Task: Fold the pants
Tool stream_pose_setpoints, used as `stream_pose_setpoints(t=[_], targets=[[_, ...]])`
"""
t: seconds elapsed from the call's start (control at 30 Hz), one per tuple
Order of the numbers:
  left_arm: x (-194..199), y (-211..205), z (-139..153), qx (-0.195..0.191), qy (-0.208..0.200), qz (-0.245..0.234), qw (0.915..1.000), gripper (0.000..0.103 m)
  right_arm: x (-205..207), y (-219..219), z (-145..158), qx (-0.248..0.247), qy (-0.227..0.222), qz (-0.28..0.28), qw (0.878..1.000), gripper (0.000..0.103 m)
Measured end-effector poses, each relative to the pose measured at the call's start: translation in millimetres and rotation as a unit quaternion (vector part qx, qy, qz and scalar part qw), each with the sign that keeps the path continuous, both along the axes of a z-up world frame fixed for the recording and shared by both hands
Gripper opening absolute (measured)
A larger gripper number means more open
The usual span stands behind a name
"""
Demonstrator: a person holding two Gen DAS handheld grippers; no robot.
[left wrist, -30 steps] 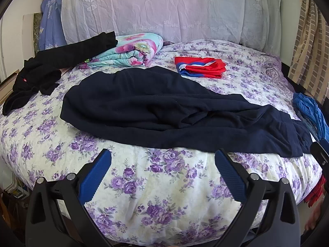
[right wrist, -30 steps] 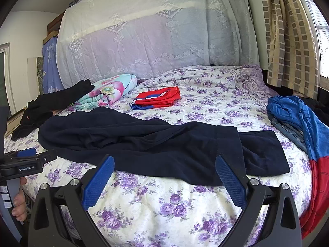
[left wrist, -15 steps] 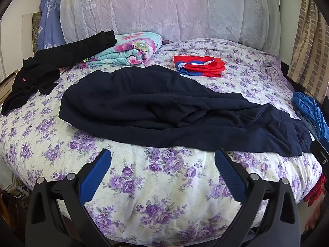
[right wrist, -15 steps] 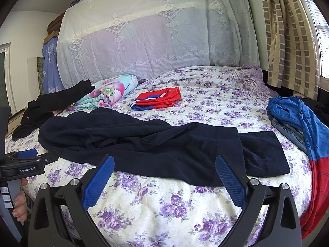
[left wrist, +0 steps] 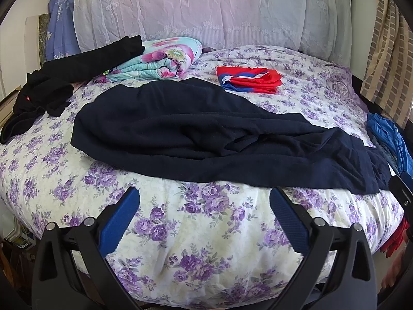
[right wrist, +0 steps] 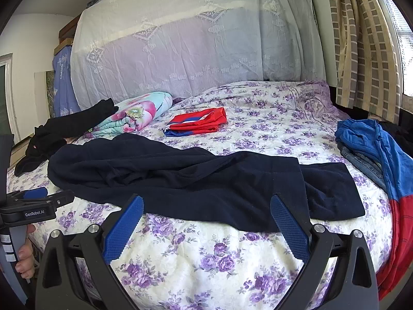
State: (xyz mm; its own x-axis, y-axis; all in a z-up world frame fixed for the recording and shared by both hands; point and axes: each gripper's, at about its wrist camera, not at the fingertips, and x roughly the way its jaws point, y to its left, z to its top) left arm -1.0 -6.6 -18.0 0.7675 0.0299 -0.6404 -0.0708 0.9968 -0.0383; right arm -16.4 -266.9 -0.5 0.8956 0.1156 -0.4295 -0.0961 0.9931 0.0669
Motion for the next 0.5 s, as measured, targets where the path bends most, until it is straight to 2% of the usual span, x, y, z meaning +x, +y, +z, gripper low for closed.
stream_pose_setpoints(t=[0.5], targets=[[9.1, 6.8, -6.6, -0.010, 0.021, 0.000, 0.9997, 0.098, 5.7, -1.0, -9.9, 0.001, 0.013, -0.004, 1.000, 0.099]])
